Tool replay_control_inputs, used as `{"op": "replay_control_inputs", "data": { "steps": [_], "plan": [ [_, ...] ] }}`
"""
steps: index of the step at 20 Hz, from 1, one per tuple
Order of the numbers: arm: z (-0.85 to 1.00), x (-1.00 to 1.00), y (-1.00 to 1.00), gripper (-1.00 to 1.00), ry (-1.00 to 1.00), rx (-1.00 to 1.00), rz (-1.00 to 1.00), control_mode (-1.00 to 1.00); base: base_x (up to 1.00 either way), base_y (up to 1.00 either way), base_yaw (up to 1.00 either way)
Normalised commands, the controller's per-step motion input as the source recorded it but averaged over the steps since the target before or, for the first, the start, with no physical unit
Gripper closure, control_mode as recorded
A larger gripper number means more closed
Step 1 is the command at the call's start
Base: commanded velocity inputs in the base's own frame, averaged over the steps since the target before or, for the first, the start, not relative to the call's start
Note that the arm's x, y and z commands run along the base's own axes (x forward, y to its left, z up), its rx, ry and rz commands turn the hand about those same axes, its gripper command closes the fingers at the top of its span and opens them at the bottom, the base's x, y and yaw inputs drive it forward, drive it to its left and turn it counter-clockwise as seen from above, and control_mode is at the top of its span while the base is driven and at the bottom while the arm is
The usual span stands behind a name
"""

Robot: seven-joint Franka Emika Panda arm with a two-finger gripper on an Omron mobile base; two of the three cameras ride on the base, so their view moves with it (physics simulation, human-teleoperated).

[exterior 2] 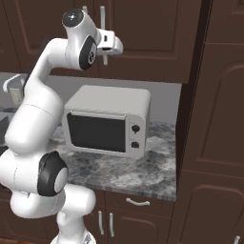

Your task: Move the bowls from the cabinet to the plates on the dining table.

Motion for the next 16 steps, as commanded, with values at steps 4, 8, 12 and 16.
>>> {"op": "replay_control_inputs", "data": {
  "steps": [4, 8, 12, 16],
  "plan": [
    [0.01, 0.35, -0.01, -1.00, -0.09, 0.02, 0.00, -1.00, 0.00, 0.00, 0.00],
    [0.00, 0.35, 0.00, -1.00, -0.13, 0.02, 0.00, -1.00, 0.00, 0.00, 0.00],
    [0.00, 0.40, 0.00, -1.00, -0.12, 0.04, 0.00, -1.00, 0.00, 0.00, 0.00],
    [-0.01, 0.41, 0.00, 1.00, -0.12, 0.05, 0.00, -1.00, 0.00, 0.00, 0.00]
  ]
}}
